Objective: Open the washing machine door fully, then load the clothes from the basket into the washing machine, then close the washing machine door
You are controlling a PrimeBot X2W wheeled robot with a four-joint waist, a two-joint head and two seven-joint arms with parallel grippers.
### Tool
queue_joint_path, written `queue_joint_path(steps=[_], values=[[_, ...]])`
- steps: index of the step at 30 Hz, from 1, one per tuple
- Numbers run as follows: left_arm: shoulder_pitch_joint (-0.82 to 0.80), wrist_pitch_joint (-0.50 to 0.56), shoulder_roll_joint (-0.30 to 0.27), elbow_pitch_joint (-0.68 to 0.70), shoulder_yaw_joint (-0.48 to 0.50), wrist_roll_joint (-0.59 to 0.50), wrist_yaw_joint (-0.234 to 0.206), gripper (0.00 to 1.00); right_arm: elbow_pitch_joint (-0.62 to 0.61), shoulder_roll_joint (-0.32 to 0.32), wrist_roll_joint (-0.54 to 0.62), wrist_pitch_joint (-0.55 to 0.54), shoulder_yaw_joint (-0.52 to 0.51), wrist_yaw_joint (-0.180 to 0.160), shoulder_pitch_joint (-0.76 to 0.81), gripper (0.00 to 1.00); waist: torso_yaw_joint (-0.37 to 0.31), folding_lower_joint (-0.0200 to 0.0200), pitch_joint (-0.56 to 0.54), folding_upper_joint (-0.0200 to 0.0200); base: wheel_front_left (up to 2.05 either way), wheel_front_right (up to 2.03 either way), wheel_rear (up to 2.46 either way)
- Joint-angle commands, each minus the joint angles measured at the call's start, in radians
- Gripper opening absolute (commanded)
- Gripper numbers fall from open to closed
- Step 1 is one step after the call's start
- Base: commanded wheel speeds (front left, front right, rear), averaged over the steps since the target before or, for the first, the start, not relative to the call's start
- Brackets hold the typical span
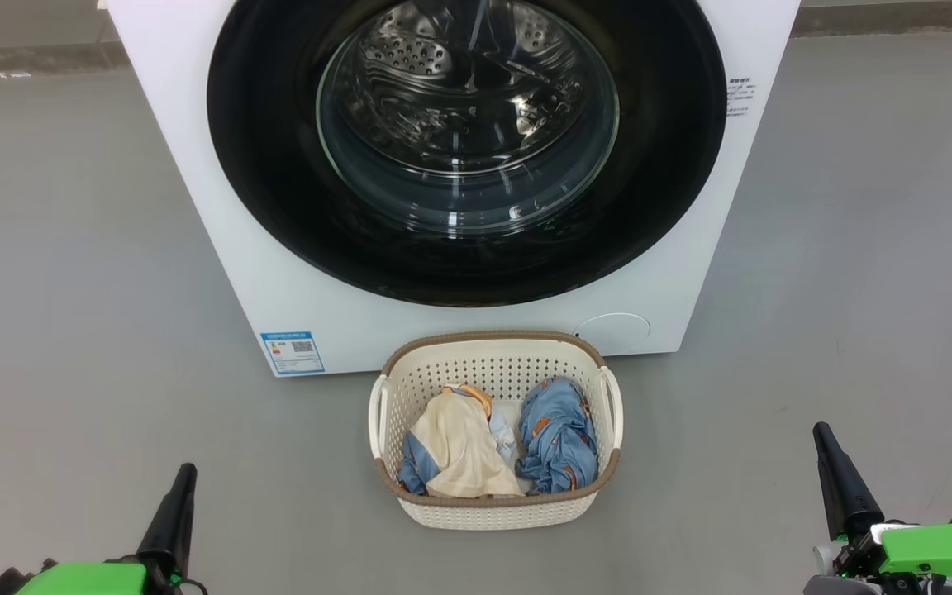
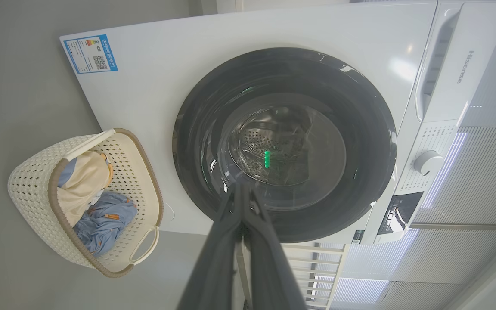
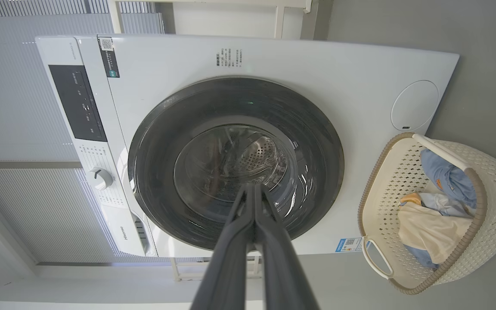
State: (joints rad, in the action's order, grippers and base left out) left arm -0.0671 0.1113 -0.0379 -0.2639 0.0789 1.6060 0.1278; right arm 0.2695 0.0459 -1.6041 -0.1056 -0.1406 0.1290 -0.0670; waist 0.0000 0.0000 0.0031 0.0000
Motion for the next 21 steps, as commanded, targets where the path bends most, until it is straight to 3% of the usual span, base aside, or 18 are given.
queue_joint_path(steps=[1, 4, 5, 12, 16, 21], values=[[-0.041, 0.002, -0.012, 0.019, 0.035, 0.003, 0.003, 0.0, -0.025, 0.004, -0.005, -0.007, 0.027, 0.002, -0.041, 0.0, 0.0, 0.0, 0.0, 0.0, 0.0, 0.0, 0.0], [-0.041, 0.002, -0.012, 0.019, 0.035, 0.003, 0.003, 0.0, -0.025, 0.004, -0.005, -0.007, 0.027, 0.002, -0.041, 0.0, 0.0, 0.0, 0.0, 0.0, 0.0, 0.0, 0.0], [0.0, 0.0, 0.0, 0.0, 0.0, 0.0, 0.0, 1.0, 0.0, 0.0, 0.0, 0.0, 0.0, 0.0, 0.0, 1.0, 0.0, 0.0, 0.0, 0.0, 0.0, 0.0, 0.0], [0.016, -0.003, 0.01, -0.027, -0.005, 0.0, 0.0, 1.0, 0.03, -0.004, 0.006, 0.005, 0.002, 0.0, 0.012, 1.0, 0.0, 0.0003, 0.0, 0.0, 0.0, 0.0, 0.0], [0.01, -0.01, 0.008, -0.018, -0.007, -0.005, 0.0, 1.0, 0.024, 0.0, 0.022, 0.013, 0.009, 0.0, 0.004, 1.0, 0.0, 0.0023, -0.002, 0.0, 0.0, 0.0, 0.0], [0.004, -0.022, 0.003, -0.005, -0.012, -0.019, 0.0, 1.0, 0.018, 0.011, 0.05, 0.028, 0.021, 0.0, -0.006, 1.0, -0.001, 0.0002, 0.001, 0.0, 0.0, 0.0, 0.0]])
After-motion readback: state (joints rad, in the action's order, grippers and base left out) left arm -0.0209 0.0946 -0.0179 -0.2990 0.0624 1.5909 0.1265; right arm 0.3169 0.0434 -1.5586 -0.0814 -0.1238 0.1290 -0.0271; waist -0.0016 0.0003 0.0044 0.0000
